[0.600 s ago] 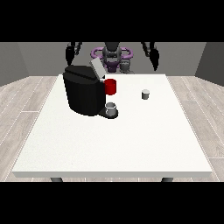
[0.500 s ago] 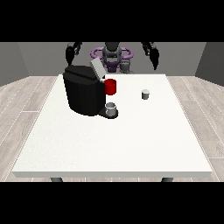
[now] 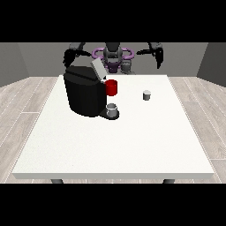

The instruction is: Insert the coffee pod into the coffee machine and close the lid

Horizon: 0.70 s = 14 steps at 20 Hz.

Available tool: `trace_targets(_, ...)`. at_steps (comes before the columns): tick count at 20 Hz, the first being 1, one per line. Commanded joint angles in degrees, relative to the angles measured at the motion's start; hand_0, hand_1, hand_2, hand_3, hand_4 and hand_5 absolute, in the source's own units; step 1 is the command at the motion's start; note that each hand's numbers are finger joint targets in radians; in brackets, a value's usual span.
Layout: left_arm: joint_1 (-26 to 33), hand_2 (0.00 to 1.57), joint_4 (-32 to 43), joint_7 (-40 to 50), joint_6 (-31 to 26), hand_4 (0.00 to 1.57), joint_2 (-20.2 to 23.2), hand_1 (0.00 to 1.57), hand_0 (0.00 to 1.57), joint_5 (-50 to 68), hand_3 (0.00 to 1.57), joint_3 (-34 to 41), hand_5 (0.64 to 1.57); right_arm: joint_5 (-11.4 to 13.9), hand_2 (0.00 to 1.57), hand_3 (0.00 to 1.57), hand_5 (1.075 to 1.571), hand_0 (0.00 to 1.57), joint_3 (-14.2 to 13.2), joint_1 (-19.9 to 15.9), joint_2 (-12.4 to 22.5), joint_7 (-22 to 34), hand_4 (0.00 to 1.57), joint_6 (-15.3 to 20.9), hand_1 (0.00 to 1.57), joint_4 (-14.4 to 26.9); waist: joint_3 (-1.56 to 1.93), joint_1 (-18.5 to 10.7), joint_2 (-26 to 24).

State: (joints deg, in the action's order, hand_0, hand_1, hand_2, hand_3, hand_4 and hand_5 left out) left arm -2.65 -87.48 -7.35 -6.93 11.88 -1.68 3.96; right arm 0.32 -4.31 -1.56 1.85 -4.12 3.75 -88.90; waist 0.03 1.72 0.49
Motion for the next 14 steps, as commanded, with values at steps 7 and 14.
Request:
trace_targets(7, -13.3, 0.00, 17.0, 2.5, -4.8, 0.00, 9.1, 0.00, 0.00, 0.7, 0.00, 7.6, 1.571, -0.4, 0.00, 0.00, 1.571, 0.00, 3.4, -0.8, -1.0, -1.3, 0.17, 0.1, 0.00, -3.4, -0.05, 6.5, 5.4)
trace_targets(14, -18.1, 0.00, 27.2, 1.2, -5.4, 0.00, 11.3, 0.00, 0.00, -1.9, 0.00, 8.4, 1.571, -0.9, 0.00, 0.00, 1.571, 0.00, 2.8, -4.4, -1.4, -2.5, 0.23, 1.7, 0.00, -2.4, -0.05, 5.9, 9.4)
